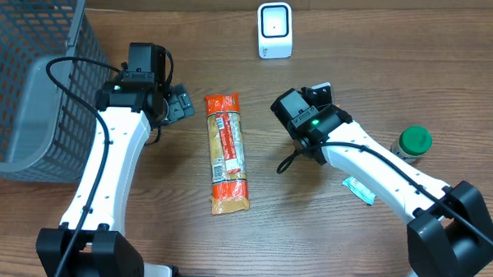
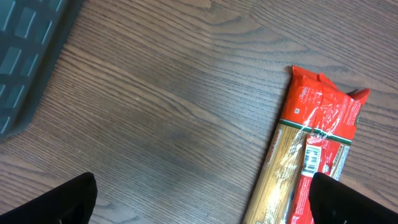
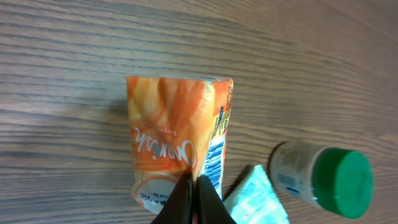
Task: Scan the item barcode
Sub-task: 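Carry the snack pack right and set it near the green jar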
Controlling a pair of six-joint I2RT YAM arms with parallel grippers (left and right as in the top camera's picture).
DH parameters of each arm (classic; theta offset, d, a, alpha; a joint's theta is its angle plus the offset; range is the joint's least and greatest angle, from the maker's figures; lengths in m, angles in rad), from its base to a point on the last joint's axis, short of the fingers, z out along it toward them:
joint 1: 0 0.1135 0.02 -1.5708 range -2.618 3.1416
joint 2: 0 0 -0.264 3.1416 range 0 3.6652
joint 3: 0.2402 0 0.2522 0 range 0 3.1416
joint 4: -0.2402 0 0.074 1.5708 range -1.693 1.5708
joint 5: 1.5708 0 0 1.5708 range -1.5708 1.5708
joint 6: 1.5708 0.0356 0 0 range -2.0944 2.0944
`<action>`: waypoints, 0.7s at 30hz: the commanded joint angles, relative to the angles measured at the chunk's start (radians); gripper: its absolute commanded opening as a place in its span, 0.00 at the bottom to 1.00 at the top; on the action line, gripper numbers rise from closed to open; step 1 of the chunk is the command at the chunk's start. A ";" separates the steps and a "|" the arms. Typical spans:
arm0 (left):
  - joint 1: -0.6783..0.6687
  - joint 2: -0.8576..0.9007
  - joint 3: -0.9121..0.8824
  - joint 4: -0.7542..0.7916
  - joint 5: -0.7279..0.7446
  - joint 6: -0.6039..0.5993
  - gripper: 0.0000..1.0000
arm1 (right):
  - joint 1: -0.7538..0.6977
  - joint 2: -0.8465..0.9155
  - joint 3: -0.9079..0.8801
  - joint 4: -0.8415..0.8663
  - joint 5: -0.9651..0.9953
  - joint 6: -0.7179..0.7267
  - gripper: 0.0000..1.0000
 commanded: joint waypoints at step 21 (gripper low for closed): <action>0.000 0.005 0.002 0.001 -0.010 0.011 1.00 | 0.005 -0.003 -0.126 0.077 0.121 -0.035 0.04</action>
